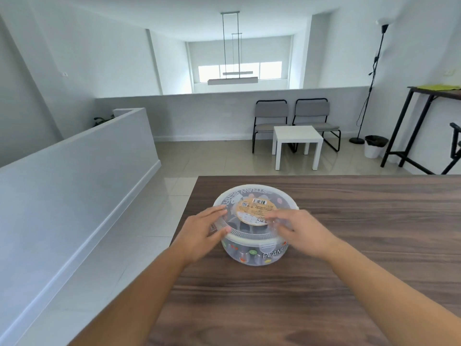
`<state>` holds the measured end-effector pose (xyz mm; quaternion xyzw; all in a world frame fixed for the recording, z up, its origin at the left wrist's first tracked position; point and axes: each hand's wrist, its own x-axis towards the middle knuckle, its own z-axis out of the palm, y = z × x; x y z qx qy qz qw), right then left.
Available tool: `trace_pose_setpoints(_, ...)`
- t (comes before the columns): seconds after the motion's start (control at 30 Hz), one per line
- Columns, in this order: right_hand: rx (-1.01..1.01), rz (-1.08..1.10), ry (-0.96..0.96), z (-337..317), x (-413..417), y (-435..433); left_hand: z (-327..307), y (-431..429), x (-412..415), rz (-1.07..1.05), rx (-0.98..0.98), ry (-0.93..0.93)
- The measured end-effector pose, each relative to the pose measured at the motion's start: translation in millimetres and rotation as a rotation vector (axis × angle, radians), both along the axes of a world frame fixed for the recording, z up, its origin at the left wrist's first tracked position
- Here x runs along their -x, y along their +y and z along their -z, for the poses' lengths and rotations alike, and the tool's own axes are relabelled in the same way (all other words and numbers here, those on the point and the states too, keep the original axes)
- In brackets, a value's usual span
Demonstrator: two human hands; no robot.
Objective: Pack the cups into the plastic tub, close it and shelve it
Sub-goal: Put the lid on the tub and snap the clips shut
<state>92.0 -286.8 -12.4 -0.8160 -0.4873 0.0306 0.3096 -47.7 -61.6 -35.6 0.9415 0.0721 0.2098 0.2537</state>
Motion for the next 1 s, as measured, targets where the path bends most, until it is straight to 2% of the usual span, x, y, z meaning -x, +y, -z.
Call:
trace_pose_setpoints(0.07,0.003,-0.013,-0.013,10.6,20.4,12.7,5.5,7.1,-1.2,0.018,0.051,0.036)
trace_pose_setpoints(0.17,-0.026,0.028,-0.046,24.5,30.0,18.3,11.4,6.2,-1.8,0.012,0.075,-0.008)
trace_pose_setpoints(0.4,-0.069,-0.091,-0.015,22.1,6.8,-4.0,13.5,-12.6,10.9,-0.015,-0.085,-0.1)
trace_pose_setpoints(0.53,-0.136,-0.068,0.072,21.4,-10.6,-22.1,12.9,-25.7,16.2,0.017,-0.15,-0.113)
trace_pose_setpoints(0.63,-0.165,-0.052,0.169,21.3,-17.6,-28.5,7.8,-26.9,14.0,0.085,-0.098,-0.117)
trace_pose_setpoints(0.83,-0.197,-0.025,0.2,27.0,-17.4,-28.5,7.0,-23.7,6.9,0.135,0.1,-0.119)
trace_pose_setpoints(1.0,-0.24,-0.019,0.179,33.2,-16.6,-27.5,22.0,-31.1,5.5,0.076,0.109,-0.236)
